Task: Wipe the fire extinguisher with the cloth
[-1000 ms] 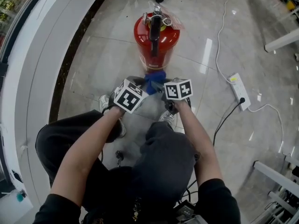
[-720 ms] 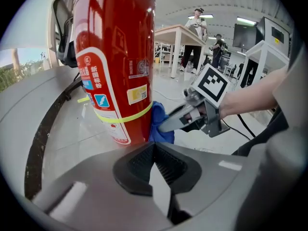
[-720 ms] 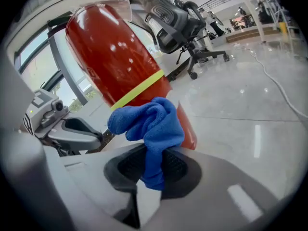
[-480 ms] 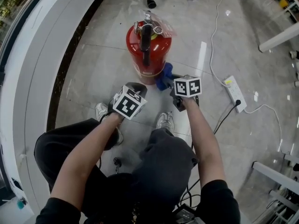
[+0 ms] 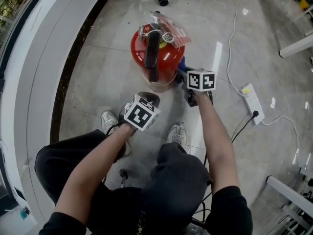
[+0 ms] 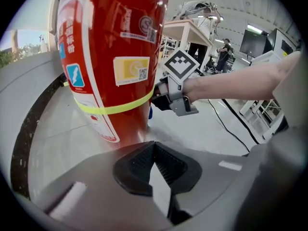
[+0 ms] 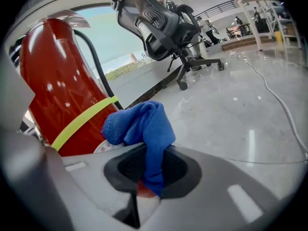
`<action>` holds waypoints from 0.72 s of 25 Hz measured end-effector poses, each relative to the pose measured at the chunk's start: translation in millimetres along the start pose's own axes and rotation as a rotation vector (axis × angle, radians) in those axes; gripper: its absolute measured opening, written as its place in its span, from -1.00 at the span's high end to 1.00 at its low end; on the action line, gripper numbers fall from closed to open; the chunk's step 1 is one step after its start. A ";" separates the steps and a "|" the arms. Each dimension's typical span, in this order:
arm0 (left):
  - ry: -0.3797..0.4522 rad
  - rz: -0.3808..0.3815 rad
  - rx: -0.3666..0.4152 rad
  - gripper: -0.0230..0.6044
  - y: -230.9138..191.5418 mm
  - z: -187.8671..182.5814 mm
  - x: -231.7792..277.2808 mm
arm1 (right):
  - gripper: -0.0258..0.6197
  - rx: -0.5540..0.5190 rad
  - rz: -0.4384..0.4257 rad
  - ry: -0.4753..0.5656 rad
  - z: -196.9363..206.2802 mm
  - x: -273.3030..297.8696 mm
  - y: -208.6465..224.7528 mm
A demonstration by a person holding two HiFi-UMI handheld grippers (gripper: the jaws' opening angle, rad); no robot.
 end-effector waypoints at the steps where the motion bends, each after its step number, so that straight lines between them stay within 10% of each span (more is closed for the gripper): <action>1: -0.009 0.007 -0.007 0.91 1.2 0.7 0.8 | 0.70 0.008 0.006 0.004 -1.9 5.1 0.7; 18: 0.001 -0.050 0.017 0.91 -4.7 -5.9 -26.6 | 0.71 -0.009 -0.076 0.011 42.0 -55.0 -43.6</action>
Point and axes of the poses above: the fingertips, and each gripper's own axes: x forward along the fingers, y to its right, z out of its underside, the point moved 10 cm from there along -x, backward along the fingers, and after that the axes turned 8 degrees about z, right-handed, at the moved point
